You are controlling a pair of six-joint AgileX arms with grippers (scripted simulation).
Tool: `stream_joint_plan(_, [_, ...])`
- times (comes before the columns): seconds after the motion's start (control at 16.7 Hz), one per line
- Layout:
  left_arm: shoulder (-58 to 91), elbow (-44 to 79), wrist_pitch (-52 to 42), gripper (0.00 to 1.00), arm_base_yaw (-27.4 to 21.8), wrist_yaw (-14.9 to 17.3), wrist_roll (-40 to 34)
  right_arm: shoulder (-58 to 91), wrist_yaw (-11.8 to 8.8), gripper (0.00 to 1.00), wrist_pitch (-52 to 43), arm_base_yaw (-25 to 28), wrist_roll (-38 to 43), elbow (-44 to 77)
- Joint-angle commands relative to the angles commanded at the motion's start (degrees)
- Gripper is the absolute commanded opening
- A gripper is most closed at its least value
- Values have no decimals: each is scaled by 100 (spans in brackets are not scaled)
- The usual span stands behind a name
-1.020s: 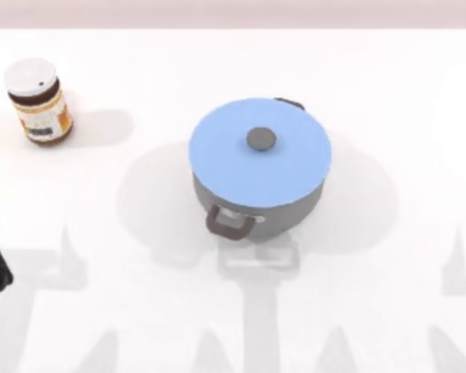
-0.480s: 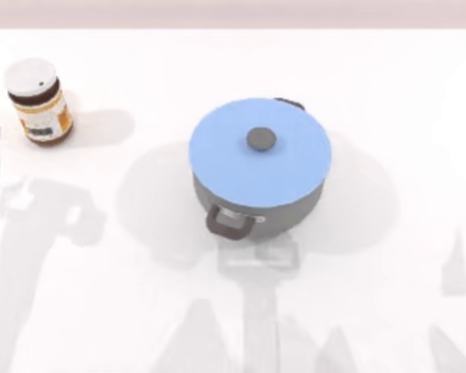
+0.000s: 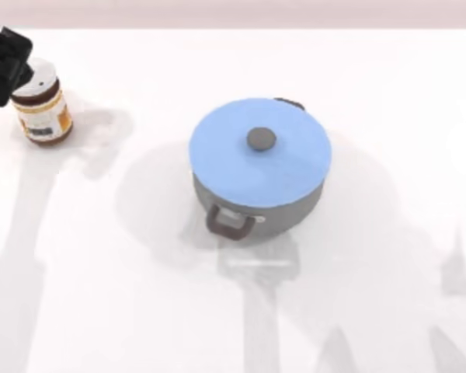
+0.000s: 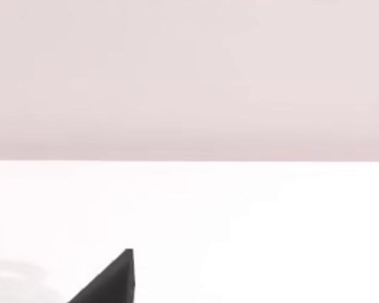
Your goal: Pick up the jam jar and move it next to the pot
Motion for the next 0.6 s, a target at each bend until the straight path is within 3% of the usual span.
stream_joint_plan(0.6, [4917,5082,-2566,100,268,-143,1594,0,0,100,0,0,0,0])
